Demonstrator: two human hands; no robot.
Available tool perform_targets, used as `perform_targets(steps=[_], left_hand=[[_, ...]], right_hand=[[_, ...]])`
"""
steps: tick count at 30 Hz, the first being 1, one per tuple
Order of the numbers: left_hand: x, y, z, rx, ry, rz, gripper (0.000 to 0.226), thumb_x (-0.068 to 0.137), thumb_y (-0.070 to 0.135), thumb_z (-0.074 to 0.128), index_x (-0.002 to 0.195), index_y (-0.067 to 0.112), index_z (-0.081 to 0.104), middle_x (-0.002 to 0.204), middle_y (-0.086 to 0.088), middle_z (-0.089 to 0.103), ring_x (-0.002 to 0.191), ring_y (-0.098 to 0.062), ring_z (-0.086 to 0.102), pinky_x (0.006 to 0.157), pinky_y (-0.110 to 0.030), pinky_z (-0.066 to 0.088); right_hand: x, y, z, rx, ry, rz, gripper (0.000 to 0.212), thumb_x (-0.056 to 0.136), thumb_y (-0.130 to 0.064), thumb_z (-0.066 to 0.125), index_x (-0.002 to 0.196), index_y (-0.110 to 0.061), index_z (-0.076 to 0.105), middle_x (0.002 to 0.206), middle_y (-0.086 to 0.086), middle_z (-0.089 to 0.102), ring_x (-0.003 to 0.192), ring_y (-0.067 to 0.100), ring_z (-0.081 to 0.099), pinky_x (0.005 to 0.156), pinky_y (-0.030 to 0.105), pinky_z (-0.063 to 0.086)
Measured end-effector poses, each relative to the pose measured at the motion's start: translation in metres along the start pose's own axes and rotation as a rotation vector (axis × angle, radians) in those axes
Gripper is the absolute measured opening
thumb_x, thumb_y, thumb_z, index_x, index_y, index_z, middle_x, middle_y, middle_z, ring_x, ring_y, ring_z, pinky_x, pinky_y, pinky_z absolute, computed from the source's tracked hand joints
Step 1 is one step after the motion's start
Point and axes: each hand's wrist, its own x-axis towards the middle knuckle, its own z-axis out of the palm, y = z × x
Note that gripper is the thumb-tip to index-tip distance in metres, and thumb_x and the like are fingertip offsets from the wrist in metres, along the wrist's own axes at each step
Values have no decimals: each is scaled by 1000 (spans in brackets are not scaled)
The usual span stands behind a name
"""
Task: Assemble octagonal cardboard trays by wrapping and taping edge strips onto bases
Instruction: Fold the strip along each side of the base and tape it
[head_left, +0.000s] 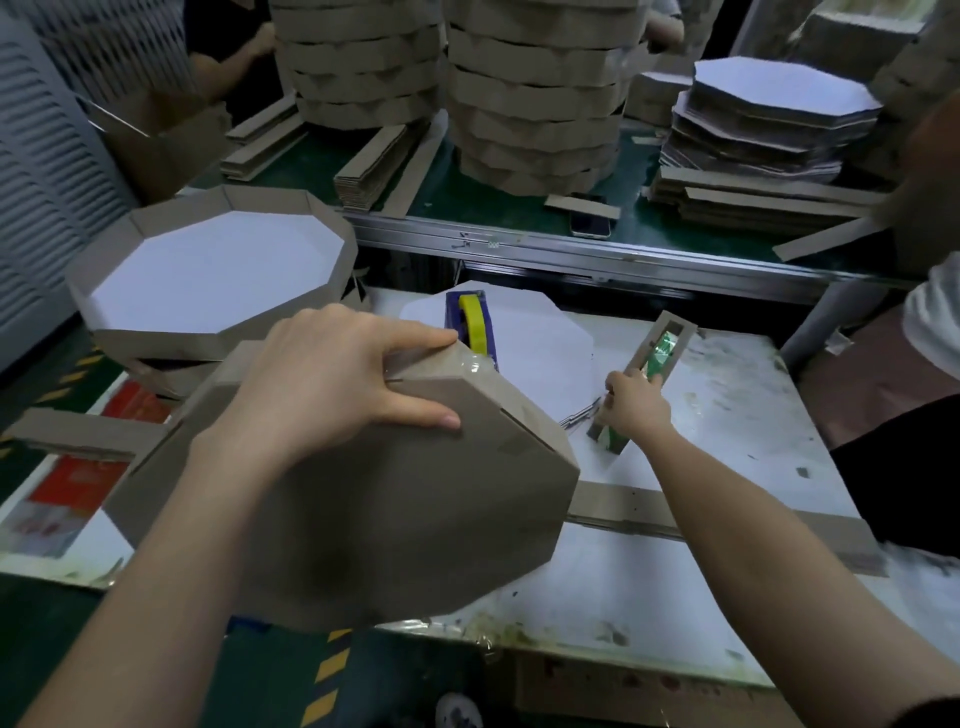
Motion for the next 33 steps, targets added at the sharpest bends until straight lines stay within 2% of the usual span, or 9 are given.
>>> perform_targets(steps=[1, 3, 6, 15, 20, 22, 26, 31, 33], left_hand=[[0, 1, 1, 8, -6, 2, 88, 42, 95, 36, 124, 65, 46, 92, 9, 68, 87, -18, 57, 63, -32, 37], [1, 2, 1, 21, -18, 14, 90, 43, 95, 32, 127, 65, 44, 100, 9, 69, 92, -18, 58, 67, -32, 43], [2, 0, 0, 35, -23, 17, 91, 43, 95, 30, 128, 65, 42, 106, 11, 69, 95, -17, 59, 67, -31, 43], [4, -9, 1, -17, -17, 26, 87, 44, 95, 32, 126, 66, 42, 103, 12, 70, 91, -16, 59, 64, -31, 41], [10, -8, 0, 11, -36, 33, 88, 42, 96, 31, 125, 68, 41, 100, 11, 69, 91, -17, 58, 59, -29, 37], [13, -6, -1, 24, -38, 42, 88, 42, 95, 31, 126, 68, 41, 99, 11, 69, 91, -16, 57, 56, -26, 34], [17, -5, 0, 43, -68, 62, 90, 42, 96, 30, 127, 68, 40, 104, 10, 68, 95, -16, 57, 63, -29, 41], [17, -7, -1, 33, -62, 83, 88, 42, 96, 29, 125, 70, 40, 100, 13, 68, 92, -14, 57, 57, -25, 35], [17, -8, -1, 16, -69, 80, 89, 42, 96, 28, 126, 68, 40, 100, 13, 68, 91, -14, 56, 60, -27, 38]], right_hand=[[-2, 0, 4, 28, 44, 2, 26, 96, -12, 56, 122, -7, 52, 131, 18, 43, 124, 39, 33, 81, 45, 48], [-5, 1, 11, 51, 105, 1, 23, 95, -6, 54, 118, -6, 51, 130, 20, 41, 121, 40, 33, 73, 44, 47], [-2, 1, 15, 56, 124, -12, 24, 91, 6, 49, 113, -4, 50, 126, 21, 43, 120, 41, 32, 71, 46, 47], [6, 19, 14, 12, 124, 46, 23, 92, 7, 46, 113, -2, 52, 123, 23, 41, 120, 42, 31, 70, 45, 43], [0, 47, 8, 23, 129, 118, 22, 92, 6, 49, 112, -2, 51, 125, 23, 40, 122, 42, 29, 77, 49, 45], [-3, 59, 6, 16, 130, 152, 21, 92, 7, 48, 111, -2, 50, 125, 23, 41, 122, 42, 29, 74, 47, 43], [-9, 75, 1, 23, 126, 205, 20, 94, 4, 50, 113, -3, 51, 126, 23, 41, 125, 42, 27, 72, 45, 40], [-14, 93, -5, 14, 118, 224, 25, 95, 0, 51, 119, -6, 52, 130, 22, 39, 127, 42, 25, 85, 53, 45], [-15, 101, -7, -19, 117, 231, 30, 95, 3, 46, 122, -7, 53, 133, 23, 39, 127, 43, 26, 92, 55, 46]])
